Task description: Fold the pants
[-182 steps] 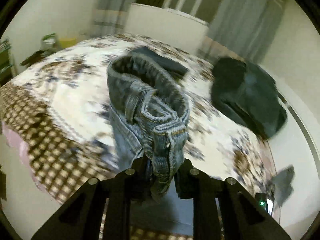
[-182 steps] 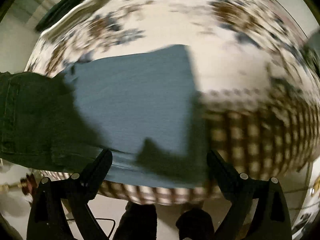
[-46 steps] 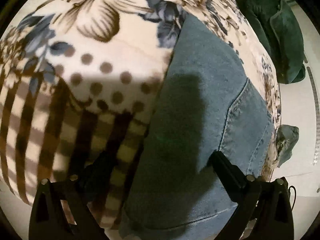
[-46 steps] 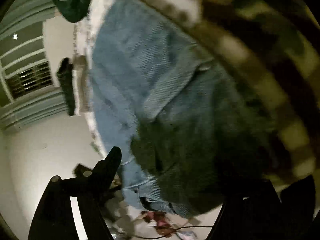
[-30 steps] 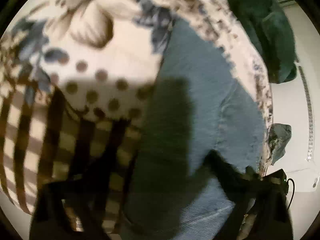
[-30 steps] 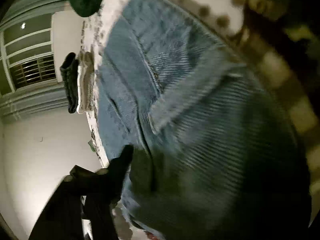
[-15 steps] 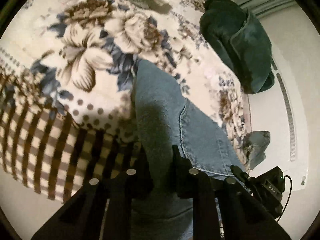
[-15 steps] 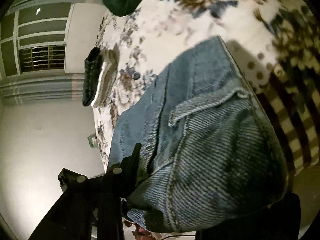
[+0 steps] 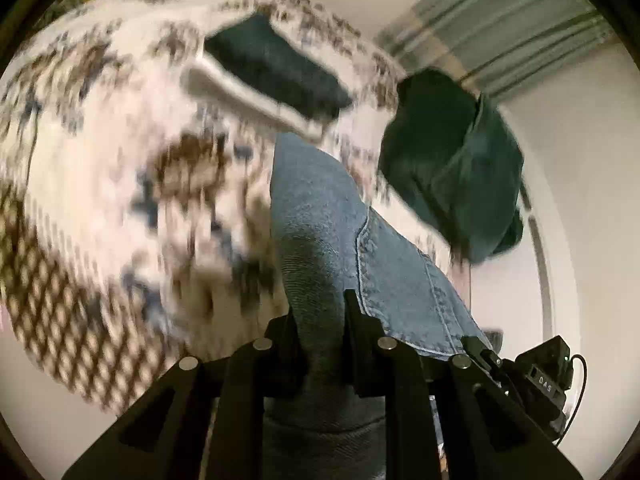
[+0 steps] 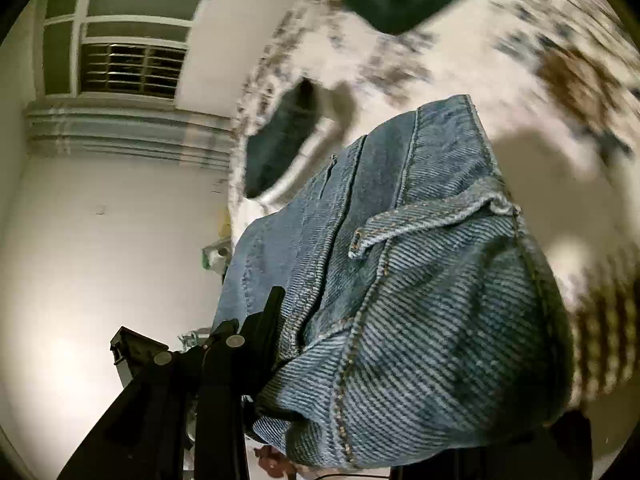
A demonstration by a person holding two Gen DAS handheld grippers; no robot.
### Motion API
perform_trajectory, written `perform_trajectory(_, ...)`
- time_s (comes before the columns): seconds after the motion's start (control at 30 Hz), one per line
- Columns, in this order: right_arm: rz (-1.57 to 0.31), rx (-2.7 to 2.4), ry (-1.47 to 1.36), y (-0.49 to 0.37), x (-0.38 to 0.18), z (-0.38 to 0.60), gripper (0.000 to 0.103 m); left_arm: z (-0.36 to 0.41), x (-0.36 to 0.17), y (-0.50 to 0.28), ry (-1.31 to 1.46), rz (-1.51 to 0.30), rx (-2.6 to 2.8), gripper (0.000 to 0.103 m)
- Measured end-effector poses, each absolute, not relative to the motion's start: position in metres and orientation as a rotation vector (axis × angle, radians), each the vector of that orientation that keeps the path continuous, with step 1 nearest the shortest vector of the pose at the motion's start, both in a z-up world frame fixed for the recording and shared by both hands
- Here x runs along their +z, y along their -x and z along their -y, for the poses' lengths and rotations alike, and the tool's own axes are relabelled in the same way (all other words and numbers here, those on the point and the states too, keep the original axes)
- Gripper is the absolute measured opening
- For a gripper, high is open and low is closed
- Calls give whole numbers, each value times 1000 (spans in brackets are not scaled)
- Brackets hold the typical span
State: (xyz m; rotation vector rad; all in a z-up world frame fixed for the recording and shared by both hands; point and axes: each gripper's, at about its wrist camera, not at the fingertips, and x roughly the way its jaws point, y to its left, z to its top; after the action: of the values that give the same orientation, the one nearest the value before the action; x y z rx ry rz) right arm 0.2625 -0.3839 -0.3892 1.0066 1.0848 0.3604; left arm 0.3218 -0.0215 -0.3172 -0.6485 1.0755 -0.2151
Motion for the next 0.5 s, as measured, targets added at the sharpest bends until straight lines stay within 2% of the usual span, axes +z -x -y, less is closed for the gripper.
perform_trajectory(0.13, -1032, 377, -985, -357, -357, 333, 36, -24, -289, -411, 644, -1014, -234, 15)
perform_trajectory(0.3, -960, 376, -999, -479, -343, 279, 36, -77, -276, -545, 610, -949, -266, 15)
perform_trajectory(0.5, -928, 374, -988, -635, -378, 219, 36, -121, -313, -672, 576, -929, -264, 15)
